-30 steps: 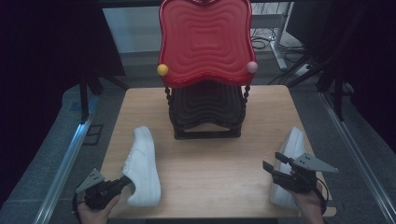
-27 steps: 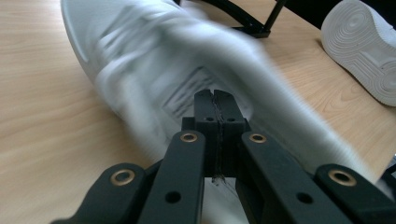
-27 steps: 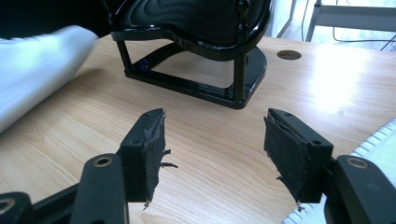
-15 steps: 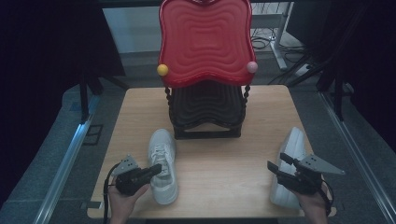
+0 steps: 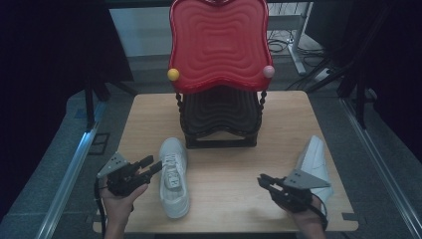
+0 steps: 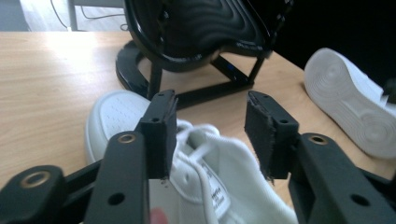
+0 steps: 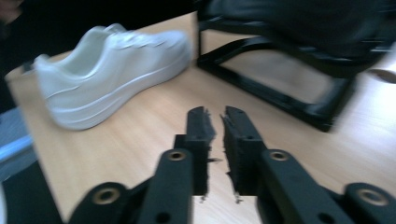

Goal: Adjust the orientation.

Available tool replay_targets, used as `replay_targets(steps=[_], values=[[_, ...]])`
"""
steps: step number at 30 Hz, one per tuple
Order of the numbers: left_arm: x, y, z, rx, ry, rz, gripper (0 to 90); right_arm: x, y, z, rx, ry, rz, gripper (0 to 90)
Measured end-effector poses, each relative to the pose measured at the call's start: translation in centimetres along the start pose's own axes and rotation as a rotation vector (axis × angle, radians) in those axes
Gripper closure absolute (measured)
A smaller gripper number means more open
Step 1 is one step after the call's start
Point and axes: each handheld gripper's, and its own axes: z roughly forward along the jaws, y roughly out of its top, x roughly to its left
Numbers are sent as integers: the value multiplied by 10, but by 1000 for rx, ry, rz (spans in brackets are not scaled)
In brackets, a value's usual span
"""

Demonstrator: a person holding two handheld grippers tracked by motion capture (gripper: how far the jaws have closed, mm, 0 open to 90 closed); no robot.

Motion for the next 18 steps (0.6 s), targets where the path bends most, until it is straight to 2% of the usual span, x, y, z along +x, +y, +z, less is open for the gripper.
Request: replay_targets(steps=[1, 2, 5, 6, 7, 8, 11, 12, 13, 14, 15, 17, 18], values=[[1, 2, 2, -6, 1, -1, 517, 13, 2, 18, 34, 57, -26, 875], [1, 2, 2, -6, 1, -1, 511, 13, 2, 18, 34, 57, -26, 875], [2, 1, 3, 0, -3, 6, 503, 34, 3, 50, 90, 132, -76, 895], [2, 0, 4, 2, -6, 11, 500, 47, 2, 73, 118, 178, -95, 896], [3, 0, 4, 4, -7, 14, 500, 47, 2, 73, 118, 178, -95, 896], [4, -1, 3, 6, -9, 17, 498, 51, 2, 80, 126, 195, -96, 897], [6, -2, 1, 4, -15, 17, 493, 63, -1, 111, 156, 258, -96, 897], [7, -2, 0, -1, -21, 19, 492, 69, -2, 128, 179, 285, -99, 897], [7, -2, 0, -1, -21, 19, 490, 69, -2, 128, 179, 285, -99, 897], [8, -2, -2, -4, -29, 26, 487, 73, -4, 140, 191, 301, -99, 897], [8, -2, -2, -4, -29, 26, 486, 73, -4, 140, 191, 301, -99, 897], [9, -1, -5, -12, -29, 30, 484, 80, -6, 156, 205, 325, -96, 898], [9, -1, -5, -12, -29, 30, 484, 80, -6, 156, 205, 325, -96, 898]])
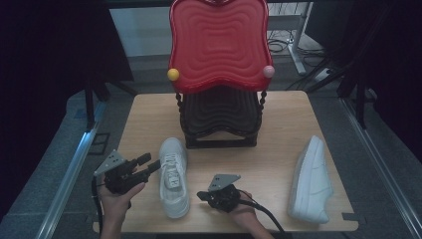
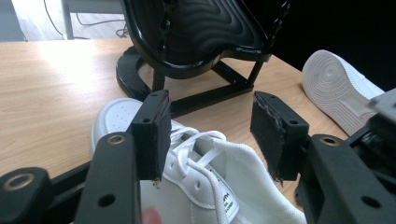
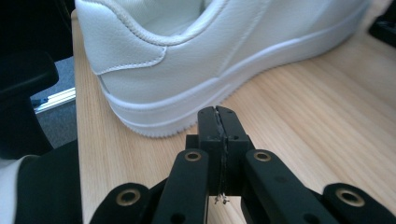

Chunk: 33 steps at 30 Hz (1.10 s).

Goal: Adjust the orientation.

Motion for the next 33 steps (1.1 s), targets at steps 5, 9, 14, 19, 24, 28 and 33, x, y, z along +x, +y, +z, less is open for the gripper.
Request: replay_targets(steps=[5, 9, 14, 19, 24, 28, 33], values=[[4, -1, -4, -5, 0, -10, 484, 6, 5, 21, 10, 35, -21, 898], [6, 0, -9, -18, 5, -10, 483, 6, 9, 31, 6, 40, -27, 898], [10, 1, -17, -40, 23, -26, 481, 13, 14, 42, 3, 76, -46, 898], [14, 1, -25, -54, 40, -36, 479, 27, 29, 67, 2, 114, -92, 898], [18, 0, -29, -52, 42, -44, 477, 36, 39, 84, -2, 136, -110, 898], [21, -2, -29, -43, 43, -48, 475, 44, 48, 98, -2, 140, -131, 898], [23, -2, -31, -38, 45, -50, 472, 44, 47, 96, -17, 144, -127, 897]])
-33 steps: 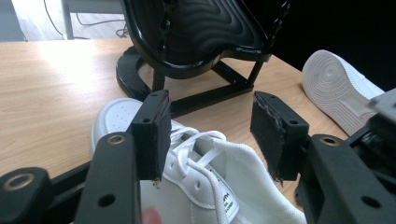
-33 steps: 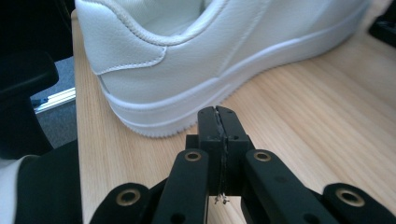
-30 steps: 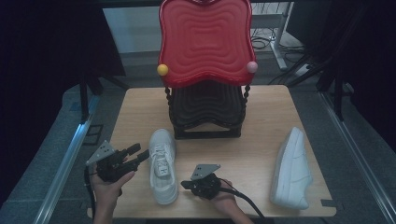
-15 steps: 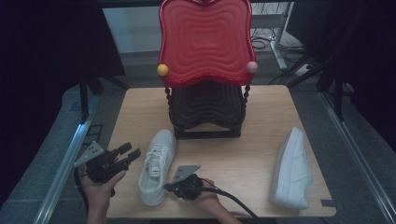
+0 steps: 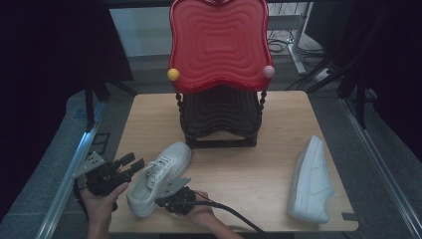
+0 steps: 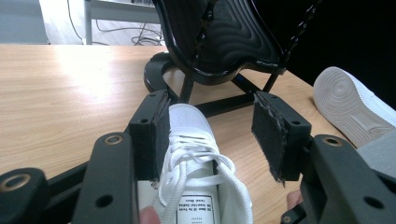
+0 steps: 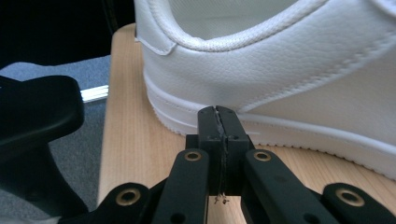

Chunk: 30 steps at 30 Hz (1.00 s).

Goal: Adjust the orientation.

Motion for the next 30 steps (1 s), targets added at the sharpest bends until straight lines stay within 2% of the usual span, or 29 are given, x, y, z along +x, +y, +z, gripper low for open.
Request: replay_targets(steps=[1, 2, 3, 4, 5, 6, 7, 8, 9, 10, 12, 13, 14, 15, 17, 18, 19, 21, 26, 30], values=[[0, 0, 0, 3, 2, 0, 471, 1, 0, -12, -15, -8, 2, 897], [1, -1, 0, 3, 2, 0, 471, 1, 0, -12, -15, -8, 2, 897], [1, -1, 1, 9, 4, -1, 471, 1, -1, -26, -31, -24, 3, 897], [1, -1, 1, 9, 4, -1, 471, 1, -1, -26, -31, -24, 3, 897], [0, -1, 2, 13, 4, 1, 471, 0, -2, -35, -37, -36, 3, 897], [0, -2, 2, 18, 4, 2, 471, -2, -8, -58, -53, -59, 16, 897], [0, -2, 3, 18, 3, 2, 471, -2, -8, -58, -53, -59, 16, 897], [-1, -2, 3, 23, 4, 3, 471, -4, -16, -80, -63, -86, 25, 897], [-1, -3, 3, 24, 3, 4, 471, -4, -16, -80, -63, -86, 25, 897], [-1, -3, 4, 29, 4, 5, 471, -5, -20, -89, -68, -100, 34, 897], [-2, -3, 5, 31, 4, 4, 471, -9, -30, -113, -86, -136, 60, 897], [-2, -3, 5, 33, 4, 4, 471, -13, -39, -133, -102, -167, 89, 897], [-2, -3, 5, 35, 4, 5, 471, -13, -39, -133, -102, -167, 89, 897], [-2, -4, 5, 39, 5, 6, 470, -16, -48, -151, -112, -192, 110, 897], [-2, -4, 5, 41, 5, 4, 470, -17, -52, -157, -112, -204, 118, 897], [-1, -5, 6, 44, 6, 2, 470, -18, -57, -164, -114, -220, 128, 897], [0, -6, 6, 50, 6, -2, 470, -19, -67, -179, -113, -253, 152, 897], [0, -7, 7, 54, 8, -4, 469, -20, -70, -184, -112, -266, 160, 897], [0, -9, 10, 69, 10, 3, 465, -20, -86, -212, -131, -344, 191, 896], [-1, -10, 12, 80, 13, 14, 464, -19, -89, -216, -140, -353, 196, 895]])
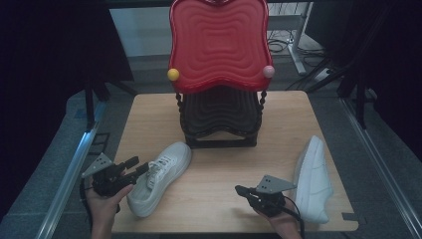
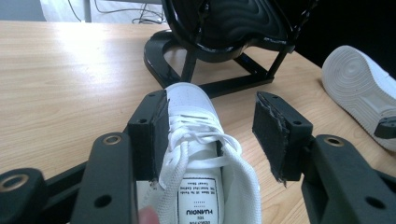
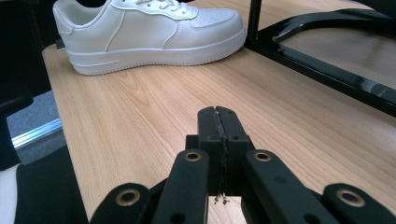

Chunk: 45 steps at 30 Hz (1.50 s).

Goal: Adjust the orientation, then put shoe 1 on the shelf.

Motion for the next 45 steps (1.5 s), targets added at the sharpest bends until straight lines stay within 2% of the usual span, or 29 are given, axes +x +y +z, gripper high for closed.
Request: replay_targets(steps=[4, 7, 8, 9, 10, 13, 15, 23, 24, 28, 35, 38, 39, 45], values=[[1, -1, 1, 9, 15, 21, 461, 0, -3, -1, 3, -5, -1, 874], [5, -5, 4, 15, 6, 37, 455, -2, -4, 0, 2, 13, 9, 798], [9, -8, 7, 31, 7, 35, 454, -2, -4, 0, 1, 3, 13, 706], [11, -9, 9, 41, 9, 35, 454, -2, -4, 0, 1, 3, 13, 706], [15, -12, 14, 64, 10, 46, 455, -3, -5, 0, 1, -14, 16, 647], [19, -14, 18, 75, -11, 46, 454, -4, -7, -2, 1, -31, 24, 610], [20, -16, 22, 90, -11, 61, 455, -5, -10, -4, 2, -46, 37, 586], [29, -24, 41, 150, -34, 105, 471, -7, -14, -7, 2, -57, 57, 569], [32, -26, 44, 167, -22, 107, 487, -7, -15, -6, 3, -61, 60, 567], [36, -28, 48, 181, -21, 110, 516, -6, -15, -6, -6, -75, 62, 567], [37, -29, 51, 175, -39, 143, 587, -7, -17, -8, -15, -91, 73, 567], [36, -29, 50, 168, -51, 157, 686, -8, -17, -9, -18, -94, 75, 567], [36, -29, 50, 164, -41, 166, 729, -8, -17, -10, -22, -97, 76, 567], [35, -29, 48, 154, -18, 175, 806, -8, -17, -11, -26, -101, 77, 567]])
